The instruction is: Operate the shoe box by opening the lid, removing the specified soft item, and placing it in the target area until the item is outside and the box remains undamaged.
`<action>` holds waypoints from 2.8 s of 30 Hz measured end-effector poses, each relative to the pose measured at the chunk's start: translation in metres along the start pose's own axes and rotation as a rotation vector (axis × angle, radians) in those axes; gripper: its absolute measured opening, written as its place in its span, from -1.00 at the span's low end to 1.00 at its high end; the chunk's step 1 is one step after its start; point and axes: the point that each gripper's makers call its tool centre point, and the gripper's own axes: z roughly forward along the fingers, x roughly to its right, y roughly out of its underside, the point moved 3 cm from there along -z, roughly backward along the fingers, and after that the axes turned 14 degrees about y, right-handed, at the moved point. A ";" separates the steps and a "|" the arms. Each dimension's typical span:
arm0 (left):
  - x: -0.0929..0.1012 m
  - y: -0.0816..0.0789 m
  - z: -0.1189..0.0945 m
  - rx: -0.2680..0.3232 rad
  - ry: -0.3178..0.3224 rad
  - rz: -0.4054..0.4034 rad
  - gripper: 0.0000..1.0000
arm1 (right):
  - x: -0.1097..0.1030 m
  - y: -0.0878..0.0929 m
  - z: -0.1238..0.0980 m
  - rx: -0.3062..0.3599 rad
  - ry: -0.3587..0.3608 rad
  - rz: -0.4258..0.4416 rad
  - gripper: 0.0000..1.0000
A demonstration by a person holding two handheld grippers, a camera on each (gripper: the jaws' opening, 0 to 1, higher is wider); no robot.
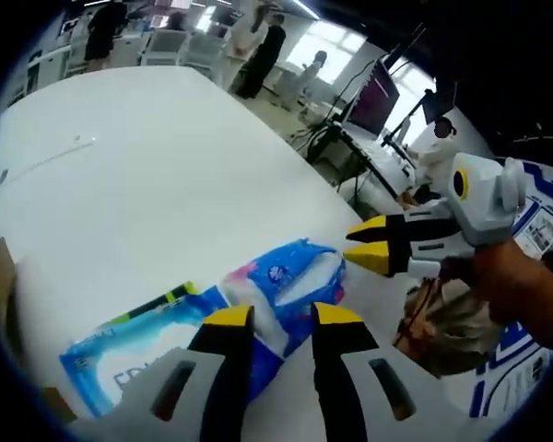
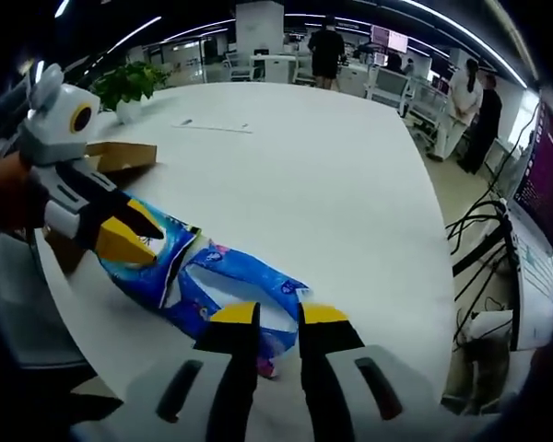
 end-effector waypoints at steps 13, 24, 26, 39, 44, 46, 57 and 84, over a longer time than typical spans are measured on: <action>0.002 0.008 -0.040 0.019 -0.007 0.024 -0.56 | -0.031 -0.010 -0.019 0.016 0.001 -0.005 -0.72; -0.002 0.027 -0.088 0.043 -0.020 0.022 -0.57 | -0.079 -0.027 -0.033 0.042 -0.026 -0.026 -0.73; -0.004 0.031 -0.097 0.049 -0.023 0.019 -0.57 | -0.089 -0.030 -0.035 0.047 -0.031 -0.027 -0.74; -0.021 0.054 -0.159 0.093 -0.066 0.001 -0.57 | -0.152 -0.048 -0.049 0.067 -0.075 -0.072 -0.75; -0.027 0.069 -0.190 0.100 -0.101 0.024 -0.57 | -0.172 -0.053 -0.052 0.073 -0.082 -0.084 -0.75; -0.033 0.076 -0.204 0.109 -0.110 0.009 -0.57 | -0.182 -0.056 -0.053 0.075 -0.088 -0.089 -0.76; -0.063 0.109 -0.273 0.135 -0.189 -0.042 -0.57 | -0.245 -0.072 -0.054 0.088 -0.149 -0.131 -0.76; -0.126 0.195 -0.425 0.293 -0.471 -0.205 -0.58 | -0.359 -0.099 -0.042 0.082 -0.404 -0.343 -0.78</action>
